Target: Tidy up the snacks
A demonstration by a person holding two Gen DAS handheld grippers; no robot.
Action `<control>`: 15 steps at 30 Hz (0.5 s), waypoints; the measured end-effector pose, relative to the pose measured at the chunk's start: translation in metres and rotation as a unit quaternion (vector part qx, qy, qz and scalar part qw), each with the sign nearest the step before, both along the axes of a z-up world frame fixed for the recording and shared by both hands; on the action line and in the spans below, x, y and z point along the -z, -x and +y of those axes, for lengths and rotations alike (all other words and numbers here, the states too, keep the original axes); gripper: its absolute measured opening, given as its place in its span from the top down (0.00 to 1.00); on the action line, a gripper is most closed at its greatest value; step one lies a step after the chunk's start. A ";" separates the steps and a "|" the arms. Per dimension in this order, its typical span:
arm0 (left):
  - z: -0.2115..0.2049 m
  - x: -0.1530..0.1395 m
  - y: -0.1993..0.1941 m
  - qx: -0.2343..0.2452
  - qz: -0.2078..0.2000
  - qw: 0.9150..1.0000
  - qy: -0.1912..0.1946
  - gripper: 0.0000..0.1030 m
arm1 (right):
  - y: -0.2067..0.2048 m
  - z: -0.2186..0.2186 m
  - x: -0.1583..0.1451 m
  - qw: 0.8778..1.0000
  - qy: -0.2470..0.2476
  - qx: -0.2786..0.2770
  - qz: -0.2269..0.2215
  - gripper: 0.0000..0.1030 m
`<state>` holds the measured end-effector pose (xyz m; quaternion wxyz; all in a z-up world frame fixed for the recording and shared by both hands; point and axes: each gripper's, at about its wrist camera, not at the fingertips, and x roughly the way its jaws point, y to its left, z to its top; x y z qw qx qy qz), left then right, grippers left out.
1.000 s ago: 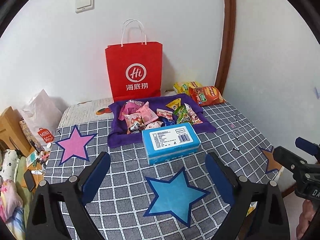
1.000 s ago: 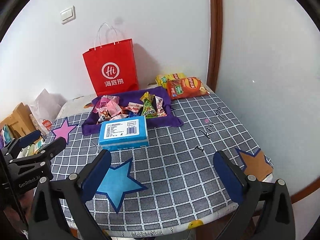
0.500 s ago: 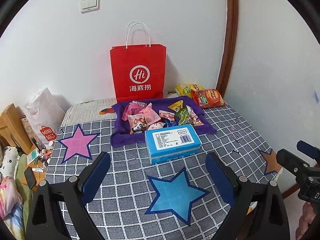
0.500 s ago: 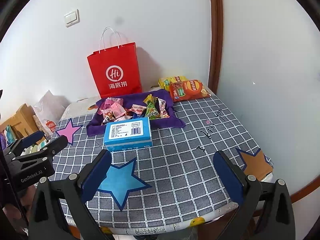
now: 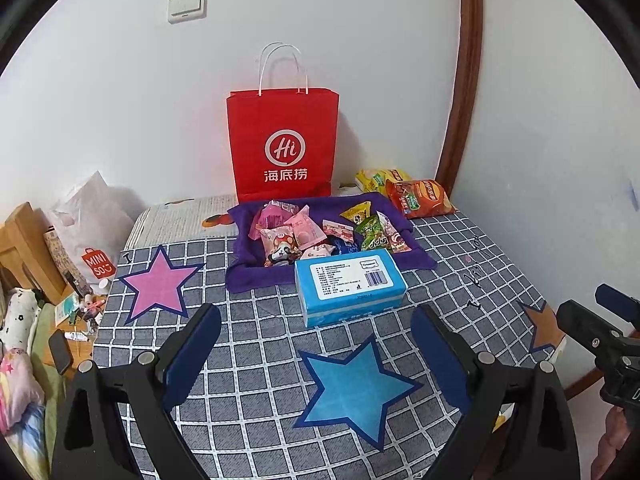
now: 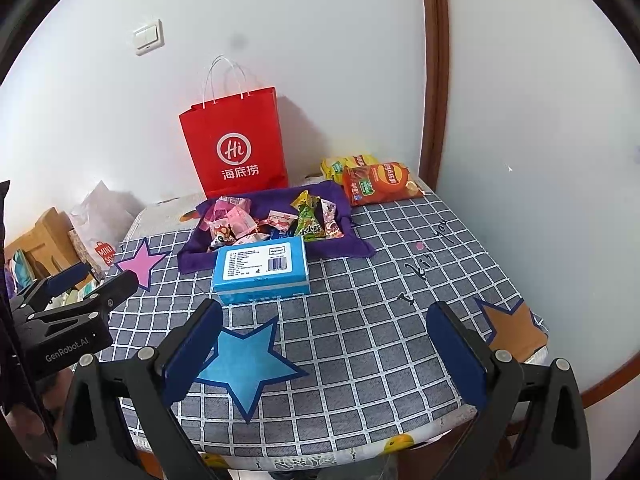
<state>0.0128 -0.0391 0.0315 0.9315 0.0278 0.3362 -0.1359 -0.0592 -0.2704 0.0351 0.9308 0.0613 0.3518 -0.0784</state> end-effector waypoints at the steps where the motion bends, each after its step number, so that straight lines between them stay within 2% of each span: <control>1: 0.000 0.000 0.000 0.000 0.000 1.000 0.001 0.07 | 0.000 0.001 0.000 1.000 0.000 0.000 0.000 0.03; 15: 0.001 -0.001 0.002 -0.005 -0.001 1.000 0.002 0.07 | 0.001 0.006 0.000 1.000 -0.002 -0.003 -0.002 0.03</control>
